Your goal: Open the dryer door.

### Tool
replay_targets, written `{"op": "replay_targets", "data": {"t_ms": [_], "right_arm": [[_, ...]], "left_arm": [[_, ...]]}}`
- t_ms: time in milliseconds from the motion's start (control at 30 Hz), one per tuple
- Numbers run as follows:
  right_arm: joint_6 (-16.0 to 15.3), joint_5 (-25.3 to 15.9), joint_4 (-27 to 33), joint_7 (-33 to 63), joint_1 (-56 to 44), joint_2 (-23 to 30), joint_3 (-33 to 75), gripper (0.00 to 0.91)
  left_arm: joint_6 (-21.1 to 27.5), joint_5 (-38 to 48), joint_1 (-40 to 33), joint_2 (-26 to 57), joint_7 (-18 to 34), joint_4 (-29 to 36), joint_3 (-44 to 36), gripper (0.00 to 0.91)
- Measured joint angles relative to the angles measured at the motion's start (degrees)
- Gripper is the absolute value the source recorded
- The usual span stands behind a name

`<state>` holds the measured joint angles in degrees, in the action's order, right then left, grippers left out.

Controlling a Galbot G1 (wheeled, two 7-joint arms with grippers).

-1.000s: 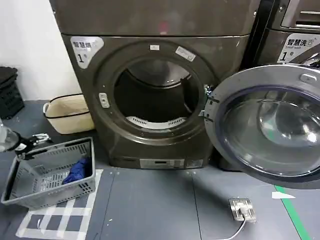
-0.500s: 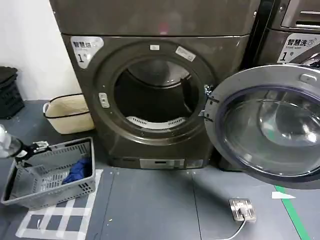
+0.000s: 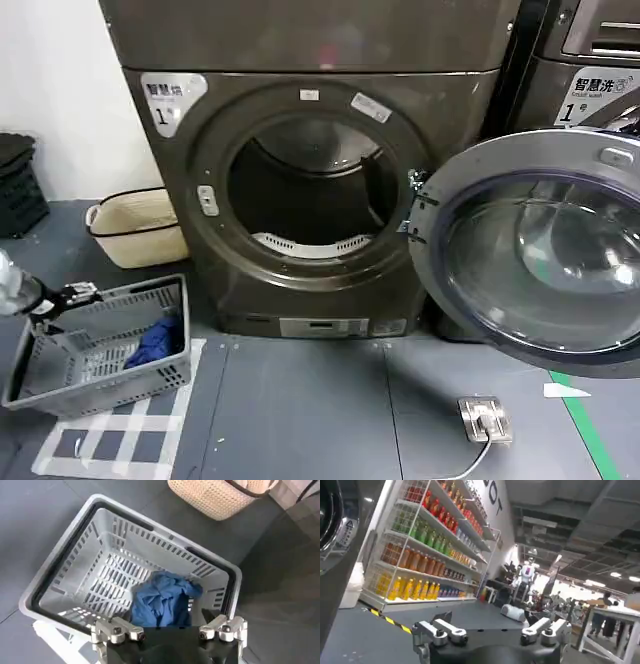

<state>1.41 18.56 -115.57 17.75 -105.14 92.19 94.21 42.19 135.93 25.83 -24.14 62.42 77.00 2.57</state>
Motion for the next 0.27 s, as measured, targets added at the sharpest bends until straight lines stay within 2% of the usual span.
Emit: {"op": "replay_targets", "data": {"t_ms": [267], "right_arm": [[0.0,0.0,0.0,0.0,0.0,0.0,0.1,0.907]], "left_arm": [[0.0,-0.2,0.0,-0.2,0.0,-0.1,0.0,0.907]]}}
